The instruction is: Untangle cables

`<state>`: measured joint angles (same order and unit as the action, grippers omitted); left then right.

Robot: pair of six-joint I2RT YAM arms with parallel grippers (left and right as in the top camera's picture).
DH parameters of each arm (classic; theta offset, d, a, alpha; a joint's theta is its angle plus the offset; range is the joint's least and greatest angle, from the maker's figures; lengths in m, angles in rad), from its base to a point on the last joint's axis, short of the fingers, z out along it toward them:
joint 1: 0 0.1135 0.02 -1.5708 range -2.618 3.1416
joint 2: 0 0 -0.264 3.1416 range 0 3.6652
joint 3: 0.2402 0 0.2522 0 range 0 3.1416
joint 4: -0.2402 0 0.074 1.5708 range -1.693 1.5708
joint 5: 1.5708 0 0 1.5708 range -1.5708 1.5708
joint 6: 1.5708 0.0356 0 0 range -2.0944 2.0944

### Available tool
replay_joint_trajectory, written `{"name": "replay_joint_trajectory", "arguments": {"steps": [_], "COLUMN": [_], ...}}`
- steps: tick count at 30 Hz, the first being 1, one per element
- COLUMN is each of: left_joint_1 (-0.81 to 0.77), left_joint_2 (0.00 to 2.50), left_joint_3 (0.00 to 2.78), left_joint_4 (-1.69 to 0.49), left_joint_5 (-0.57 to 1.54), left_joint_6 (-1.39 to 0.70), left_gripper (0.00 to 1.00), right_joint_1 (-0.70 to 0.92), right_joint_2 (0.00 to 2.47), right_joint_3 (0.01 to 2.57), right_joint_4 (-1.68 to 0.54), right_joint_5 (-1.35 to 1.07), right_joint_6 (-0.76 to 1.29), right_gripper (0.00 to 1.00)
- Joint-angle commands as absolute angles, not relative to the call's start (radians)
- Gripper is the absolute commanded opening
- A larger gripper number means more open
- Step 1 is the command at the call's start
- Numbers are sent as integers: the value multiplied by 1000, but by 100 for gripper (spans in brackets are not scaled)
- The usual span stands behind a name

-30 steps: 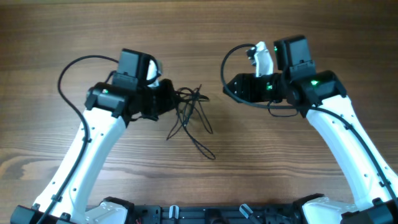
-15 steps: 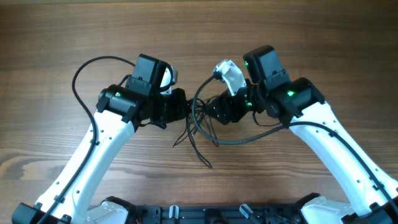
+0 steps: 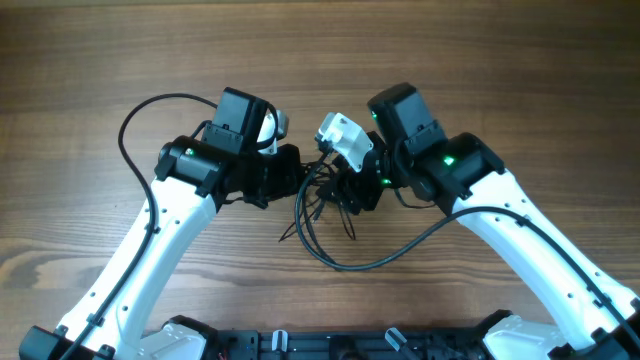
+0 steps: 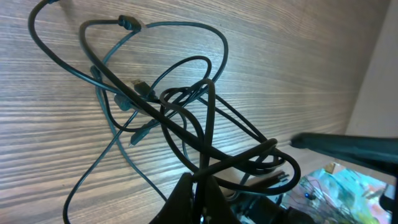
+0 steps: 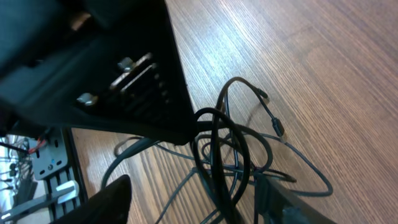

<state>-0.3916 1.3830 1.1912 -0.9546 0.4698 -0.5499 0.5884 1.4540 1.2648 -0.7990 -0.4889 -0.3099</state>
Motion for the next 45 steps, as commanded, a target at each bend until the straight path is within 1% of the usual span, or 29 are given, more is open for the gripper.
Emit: {"name": "replay_joint_trajectory", "arguments": {"steps": [1,4,5,8,11,13,17,20,28,32,34,39,41,45], "left_joint_1": [-388,-388,-388,-388,-388,-388,-388,-388,-388,-385,-368,-300,-273,-232], "left_joint_2": [1388,1388,1388,1388,1388,1388,1388,1388,1388,1388,1388,1388,1388,1388], "left_joint_3": [1197,1197,1197,1197,1197,1197,1197,1197,1197,1197,1197,1197,1197,1197], "left_joint_4": [-955,-955,-955,-955,-955,-955,-955,-955,-955,-964,-974,-978,-977,-964], "left_joint_5": [527,535,535,534,534,534,534,534,517,430,385,375,365,363], "left_joint_6": [-527,-527,-527,-527,-527,-527,-527,-527,-530,-620,-667,-671,-680,-719], "left_gripper": [4,4,4,4,4,4,4,4,4,4,4,4,4,4], "right_joint_1": [590,590,590,590,590,590,590,590,590,590,585,567,563,563], "right_joint_2": [1489,1492,1492,1492,1492,1492,1492,1492,1490,1485,1471,1405,1378,1337], "right_joint_3": [1267,1267,1267,1267,1267,1267,1267,1267,1269,1286,1298,1298,1298,1298], "right_joint_4": [-802,-801,-799,-795,-793,-793,-785,-776,-741,-732,-718,-696,-691,-656], "right_joint_5": [-480,-480,-480,-479,-479,-479,-479,-478,-479,-479,-479,-480,-505,-632], "right_joint_6": [-338,-338,-337,-338,-336,-335,-309,-282,-173,-85,-24,82,110,140], "right_gripper": [60,52,51,41,36,26,22,5,4,4,4,4,4,4]}}
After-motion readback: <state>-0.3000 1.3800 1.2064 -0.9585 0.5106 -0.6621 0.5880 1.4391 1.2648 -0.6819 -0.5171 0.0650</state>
